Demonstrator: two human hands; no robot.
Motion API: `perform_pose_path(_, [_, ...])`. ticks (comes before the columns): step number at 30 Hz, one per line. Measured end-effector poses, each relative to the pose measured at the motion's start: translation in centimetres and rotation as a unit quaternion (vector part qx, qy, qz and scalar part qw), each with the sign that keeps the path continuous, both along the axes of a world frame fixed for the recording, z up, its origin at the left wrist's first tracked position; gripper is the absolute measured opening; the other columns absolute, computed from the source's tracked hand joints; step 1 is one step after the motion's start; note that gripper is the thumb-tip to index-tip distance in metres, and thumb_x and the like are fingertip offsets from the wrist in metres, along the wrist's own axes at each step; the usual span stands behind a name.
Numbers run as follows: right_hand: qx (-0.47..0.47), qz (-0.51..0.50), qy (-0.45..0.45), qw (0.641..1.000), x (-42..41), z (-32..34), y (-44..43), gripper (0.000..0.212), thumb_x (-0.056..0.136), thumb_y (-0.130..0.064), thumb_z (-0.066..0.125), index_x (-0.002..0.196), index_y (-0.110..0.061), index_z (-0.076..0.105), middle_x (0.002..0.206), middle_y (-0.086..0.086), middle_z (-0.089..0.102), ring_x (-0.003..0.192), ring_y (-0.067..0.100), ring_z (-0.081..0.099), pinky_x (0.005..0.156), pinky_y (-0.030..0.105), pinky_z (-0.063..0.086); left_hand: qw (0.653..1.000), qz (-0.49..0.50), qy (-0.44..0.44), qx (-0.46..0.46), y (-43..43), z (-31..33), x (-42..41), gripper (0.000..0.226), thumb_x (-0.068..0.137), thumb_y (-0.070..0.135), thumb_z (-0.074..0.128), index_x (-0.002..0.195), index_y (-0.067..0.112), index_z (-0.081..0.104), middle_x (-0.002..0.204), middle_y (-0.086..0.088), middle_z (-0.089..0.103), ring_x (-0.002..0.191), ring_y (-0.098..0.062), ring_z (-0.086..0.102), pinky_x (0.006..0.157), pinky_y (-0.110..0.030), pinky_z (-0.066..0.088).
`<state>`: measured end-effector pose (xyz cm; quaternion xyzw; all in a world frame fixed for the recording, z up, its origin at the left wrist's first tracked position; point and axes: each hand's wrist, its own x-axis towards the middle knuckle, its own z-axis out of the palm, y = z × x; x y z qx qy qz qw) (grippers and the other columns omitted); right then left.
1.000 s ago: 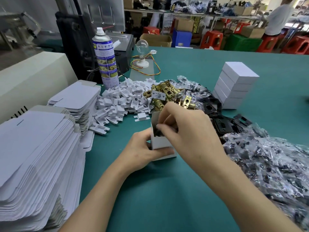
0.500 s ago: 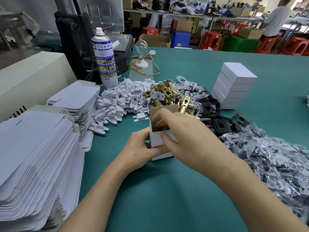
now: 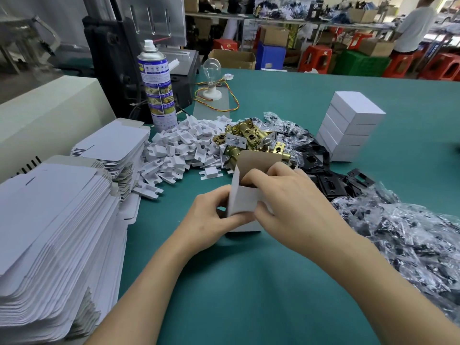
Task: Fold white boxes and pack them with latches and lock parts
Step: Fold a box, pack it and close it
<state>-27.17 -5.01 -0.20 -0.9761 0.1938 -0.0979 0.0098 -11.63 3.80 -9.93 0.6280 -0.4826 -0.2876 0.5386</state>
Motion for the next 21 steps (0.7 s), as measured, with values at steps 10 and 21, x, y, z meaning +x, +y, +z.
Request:
perform_pose_path(10, [0.231, -0.099, -0.398, 0.882, -0.5, -4.7, -1.8, 0.04, 0.087, -0.018, 0.081, 0.123, -0.016, 0.063, 0.116, -0.008, 0.066, 0.11, 0.006, 0.061, 0.094, 0.024, 0.049, 0.982, 0.155, -0.053, -0.098, -0.2, 0.2, -0.3, 0.072, 0.079, 0.04, 0.085, 0.141, 0.038, 0.049, 0.109, 0.011, 0.076, 0.102, -0.006, 0.073, 0.086, -0.022, 0.059])
perform_pose_path(21, [0.317, -0.028, -0.409, 0.855, 1.1, -7.2, -3.3, 0.009, 0.1, -0.022, 0.064, 0.105, -0.02, 0.072, 0.105, -0.013, 0.072, 0.107, 0.014, 0.067, 0.091, 0.033, 0.052, 0.973, 0.151, -0.108, -0.135, 0.1, 0.1, -0.2, 0.036, 0.097, 0.041, 0.07, 0.131, 0.05, 0.065, 0.125, 0.023, 0.069, 0.11, -0.009, 0.07, 0.082, -0.014, 0.053])
